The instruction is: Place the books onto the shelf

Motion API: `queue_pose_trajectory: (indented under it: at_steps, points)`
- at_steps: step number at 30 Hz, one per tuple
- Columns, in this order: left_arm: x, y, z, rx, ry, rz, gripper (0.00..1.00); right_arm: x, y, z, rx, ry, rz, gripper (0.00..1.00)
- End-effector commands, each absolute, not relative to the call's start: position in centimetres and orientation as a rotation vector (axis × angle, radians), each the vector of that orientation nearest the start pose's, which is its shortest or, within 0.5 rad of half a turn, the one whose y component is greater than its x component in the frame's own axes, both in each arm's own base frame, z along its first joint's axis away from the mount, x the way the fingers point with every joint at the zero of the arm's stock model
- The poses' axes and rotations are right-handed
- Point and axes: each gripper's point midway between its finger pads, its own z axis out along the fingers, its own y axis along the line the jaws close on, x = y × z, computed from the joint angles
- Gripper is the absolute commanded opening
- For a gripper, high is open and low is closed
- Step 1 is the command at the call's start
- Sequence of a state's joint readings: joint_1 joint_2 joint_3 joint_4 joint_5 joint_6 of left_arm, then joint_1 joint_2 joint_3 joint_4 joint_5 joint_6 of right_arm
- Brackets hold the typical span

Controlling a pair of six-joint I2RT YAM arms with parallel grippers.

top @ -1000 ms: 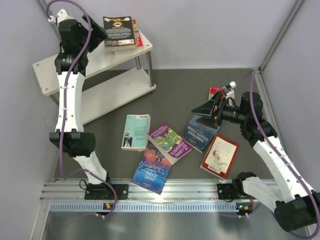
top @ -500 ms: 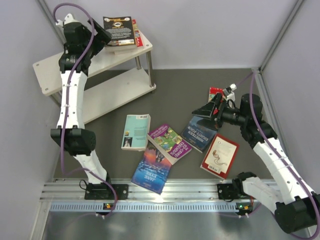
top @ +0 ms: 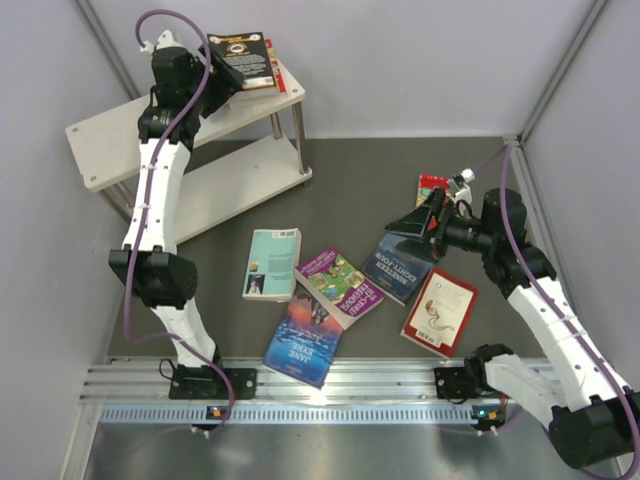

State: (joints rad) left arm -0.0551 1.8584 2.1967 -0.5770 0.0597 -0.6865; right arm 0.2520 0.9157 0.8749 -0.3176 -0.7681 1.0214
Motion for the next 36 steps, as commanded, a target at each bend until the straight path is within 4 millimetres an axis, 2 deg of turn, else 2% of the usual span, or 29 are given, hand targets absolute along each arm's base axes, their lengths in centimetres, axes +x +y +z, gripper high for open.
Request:
queue_pose_trajectory:
  at_steps: [1, 12, 15, 20, 23, 24, 26, 27, 29, 30, 32, 33, 35, 36]
  points:
    - [53.7, -7.5, 43.4, -0.496, 1.706, -0.595, 0.77, 21.9, 20.5, 29.4, 0.221, 2.129, 1.518, 1.0]
    - [53.7, -9.6, 42.5, -0.478, 1.74, -0.585, 0.75, 22.0, 20.4, 28.9, 0.217, 2.14, 1.515, 1.0]
    - [53.7, -10.1, 42.3, -0.462, 1.758, -0.577, 0.79, 22.0, 20.5, 28.9, 0.212, 2.141, 1.513, 1.0]
    - [52.8, -8.2, 43.1, -0.501, 1.739, -0.474, 0.94, 21.9, 20.5, 28.8, 0.199, 2.142, 1.515, 1.0]
    - [51.4, -7.1, 44.3, -0.505, 1.716, -0.439, 0.99, 21.8, 20.6, 28.9, 0.192, 2.141, 1.515, 1.0]
    - [50.5, -6.7, 45.5, -0.503, 1.693, -0.435, 0.99, 21.7, 20.7, 28.8, 0.186, 2.143, 1.515, 1.0]
    - [49.6, -5.9, 46.1, -0.508, 1.683, -0.411, 0.99, 21.7, 20.7, 28.9, 0.182, 2.143, 1.514, 1.0]
    - [48.6, -5.1, 47.3, -0.519, 1.655, -0.397, 0.99, 21.8, 20.7, 29.0, 0.179, 2.14, 1.513, 1.0]
    - [47.4, -3.9, 48.0, -0.539, 1.643, -0.374, 0.99, 21.8, 20.8, 29.1, 0.172, 2.14, 1.514, 1.0]
    - [46.0, -3.2, 49.2, -0.55, 1.614, -0.363, 0.99, 21.7, 20.9, 29.0, 0.17, 2.143, 1.513, 1.0]
    - [44.5, -2.6, 49.3, -0.554, 1.621, -0.329, 0.99, 21.8, 21.0, 29.1, 0.157, 2.14, 1.511, 1.0]
    - [42.7, -2.2, 50.6, -0.552, 1.589, -0.325, 0.99, 21.7, 21.0, 29.1, 0.147, 2.138, 1.505, 1.0]
    - [41.4, -1.9, 49.3, -0.547, 1.627, -0.294, 0.99, 21.7, 21.1, 29.0, 0.141, 2.143, 1.498, 1.0]
    - [39.5, -1.8, 50.0, -0.541, 1.607, -0.298, 0.99, 21.7, 21.1, 28.8, 0.144, 2.152, 1.493, 1.0]
